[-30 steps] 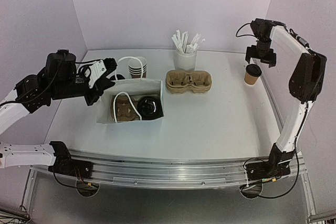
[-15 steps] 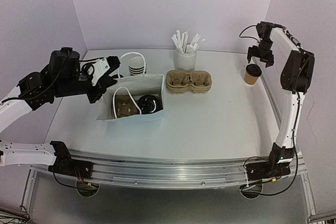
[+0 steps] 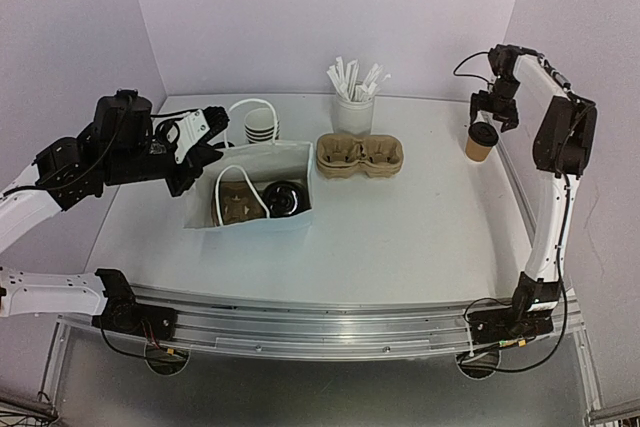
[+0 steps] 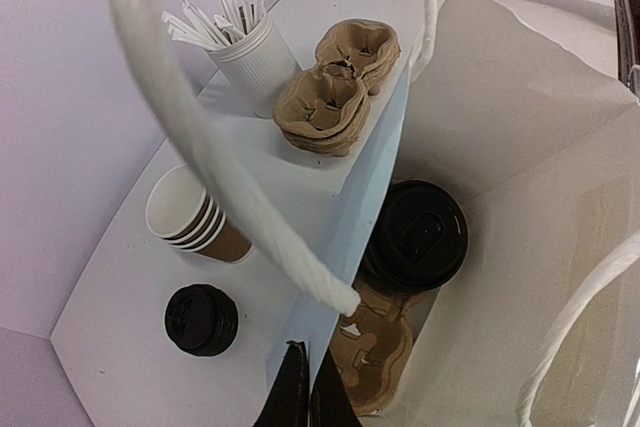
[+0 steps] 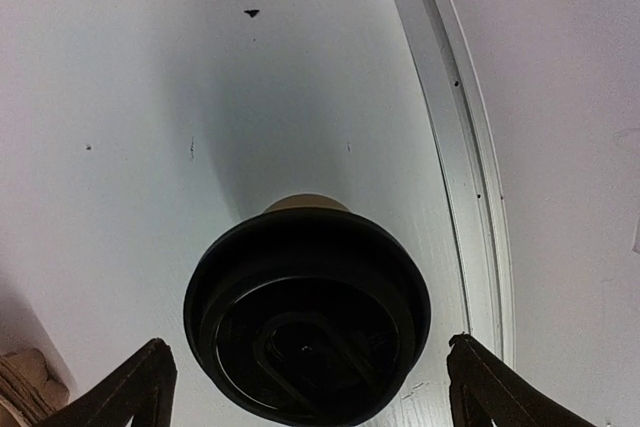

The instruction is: Pack the takeout coffee

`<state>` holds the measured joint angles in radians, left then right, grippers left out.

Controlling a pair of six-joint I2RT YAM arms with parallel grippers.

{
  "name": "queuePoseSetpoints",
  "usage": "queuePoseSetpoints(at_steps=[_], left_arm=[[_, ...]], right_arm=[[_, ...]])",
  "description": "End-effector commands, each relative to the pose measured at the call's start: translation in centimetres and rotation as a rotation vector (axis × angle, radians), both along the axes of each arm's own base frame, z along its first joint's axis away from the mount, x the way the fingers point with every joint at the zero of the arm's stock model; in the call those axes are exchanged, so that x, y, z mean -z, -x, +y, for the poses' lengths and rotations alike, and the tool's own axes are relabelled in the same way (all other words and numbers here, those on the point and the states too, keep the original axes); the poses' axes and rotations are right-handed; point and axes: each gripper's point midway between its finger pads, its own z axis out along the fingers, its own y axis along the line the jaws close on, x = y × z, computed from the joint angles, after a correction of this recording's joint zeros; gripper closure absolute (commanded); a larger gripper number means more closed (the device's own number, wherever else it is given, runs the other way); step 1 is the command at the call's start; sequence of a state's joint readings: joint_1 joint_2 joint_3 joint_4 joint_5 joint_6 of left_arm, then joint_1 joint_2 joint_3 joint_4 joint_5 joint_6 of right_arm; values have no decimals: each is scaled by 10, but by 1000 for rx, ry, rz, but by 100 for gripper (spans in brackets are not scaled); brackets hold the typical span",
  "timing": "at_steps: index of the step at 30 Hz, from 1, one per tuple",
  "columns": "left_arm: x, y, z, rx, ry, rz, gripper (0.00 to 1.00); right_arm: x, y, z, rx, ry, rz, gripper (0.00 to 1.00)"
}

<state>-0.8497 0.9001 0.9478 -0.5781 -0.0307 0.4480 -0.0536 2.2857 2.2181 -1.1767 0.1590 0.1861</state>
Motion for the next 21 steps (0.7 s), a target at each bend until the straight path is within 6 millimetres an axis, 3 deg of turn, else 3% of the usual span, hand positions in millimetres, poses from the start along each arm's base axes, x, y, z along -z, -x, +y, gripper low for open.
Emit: queuePoseSetpoints(at_steps=[1, 15, 21], left_arm=[[-23, -5, -2, -9, 41, -49, 100], [-22, -6, -3, -4, 29, -49, 100], [-21, -6, -3, -1, 25, -50, 100]], right_arm=[[10, 2, 4, -25, -8, 36, 11], [27, 5, 4, -30, -10, 74, 24], [18, 7, -3, -45, 34, 67, 27]])
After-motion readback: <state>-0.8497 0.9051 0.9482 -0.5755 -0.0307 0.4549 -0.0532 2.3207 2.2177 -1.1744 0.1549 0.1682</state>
